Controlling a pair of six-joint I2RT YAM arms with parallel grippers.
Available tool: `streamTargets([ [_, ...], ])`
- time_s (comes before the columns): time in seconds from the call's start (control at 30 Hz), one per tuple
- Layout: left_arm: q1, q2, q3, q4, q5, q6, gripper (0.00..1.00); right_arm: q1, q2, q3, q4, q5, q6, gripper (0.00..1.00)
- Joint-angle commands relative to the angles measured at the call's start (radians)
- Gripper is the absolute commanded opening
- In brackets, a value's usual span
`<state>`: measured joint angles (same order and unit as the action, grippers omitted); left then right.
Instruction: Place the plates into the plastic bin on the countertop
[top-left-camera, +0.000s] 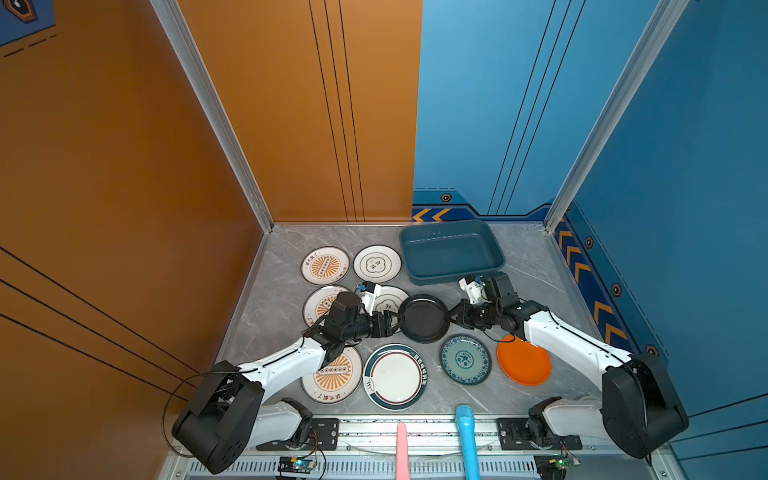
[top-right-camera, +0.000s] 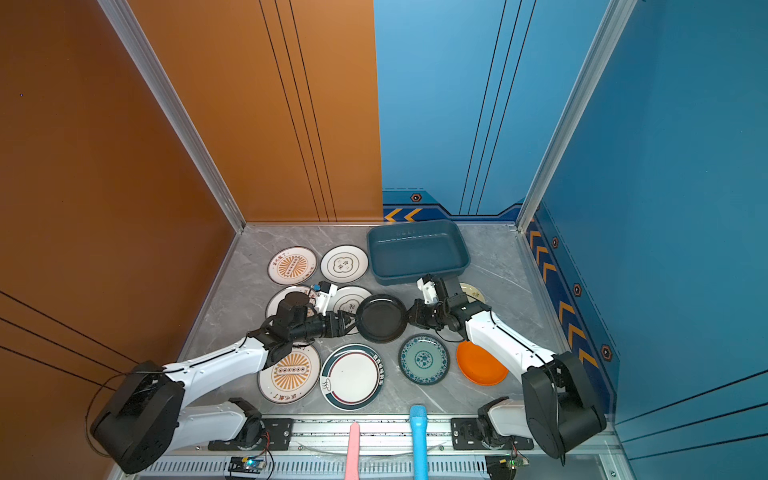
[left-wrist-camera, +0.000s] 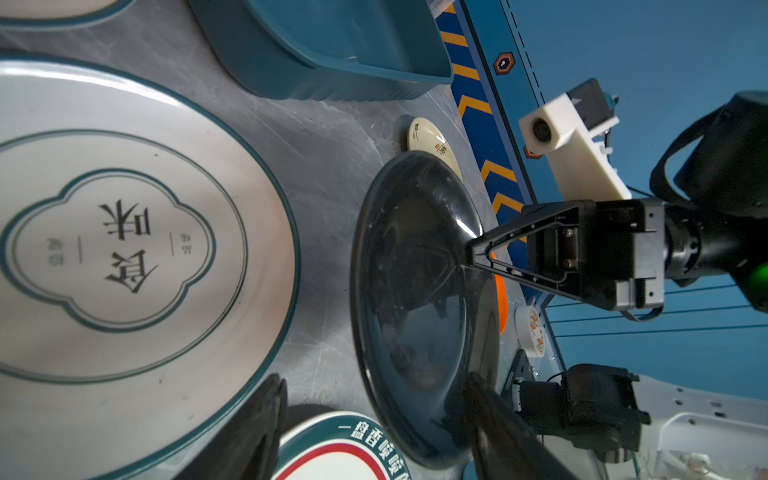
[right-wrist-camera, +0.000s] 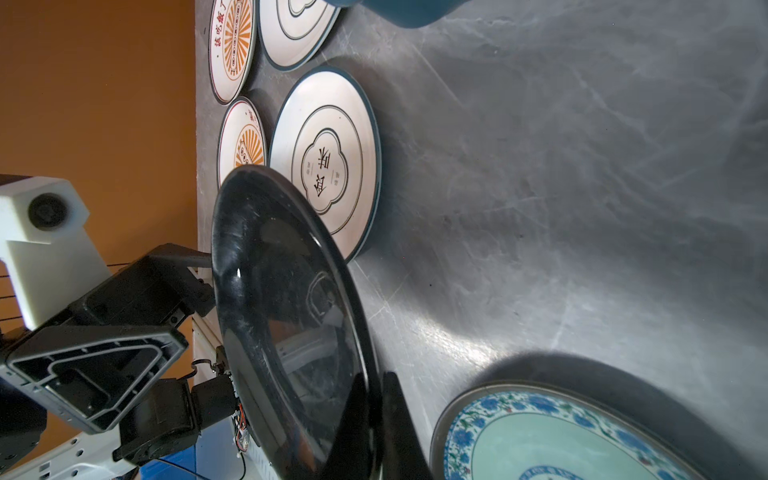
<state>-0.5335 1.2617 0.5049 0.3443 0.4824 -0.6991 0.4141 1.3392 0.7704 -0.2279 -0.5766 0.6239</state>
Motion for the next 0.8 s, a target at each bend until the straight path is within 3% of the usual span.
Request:
streamTargets([
  [0.0,-0.007,0.017,0.026,0.031,0.04,-0.005,0.57,0.022,0.014,0.043,0.0,-0.015,-0.018,0.0],
  [0.1,-0.006,0.035,0.025,0.055,0.068,-0.019,0.44,0.04,0.02,0.052,0.008,-0.011,-0.015,0.0],
  [0.23,-0.006,0.048,0.02,0.08,0.081,-0.036,0.38,0.056,0.021,0.053,0.014,-0.011,-0.015,0.0],
  [0.43,0.0,0.049,0.021,0.103,0.112,-0.049,0.07,0.064,0.017,0.05,0.022,-0.016,-0.015,0.0],
  [0.53,0.003,0.045,0.022,0.104,0.119,-0.053,0.0,0.066,0.017,0.045,0.032,-0.023,-0.017,0.0],
  [0.63,0.003,0.044,0.017,0.105,0.127,-0.056,0.0,0.066,0.014,0.027,0.071,-0.053,-0.019,0.01],
  [0.77,0.004,0.043,0.006,0.135,0.151,-0.07,0.0,0.067,0.008,-0.003,0.168,-0.123,-0.018,0.26],
])
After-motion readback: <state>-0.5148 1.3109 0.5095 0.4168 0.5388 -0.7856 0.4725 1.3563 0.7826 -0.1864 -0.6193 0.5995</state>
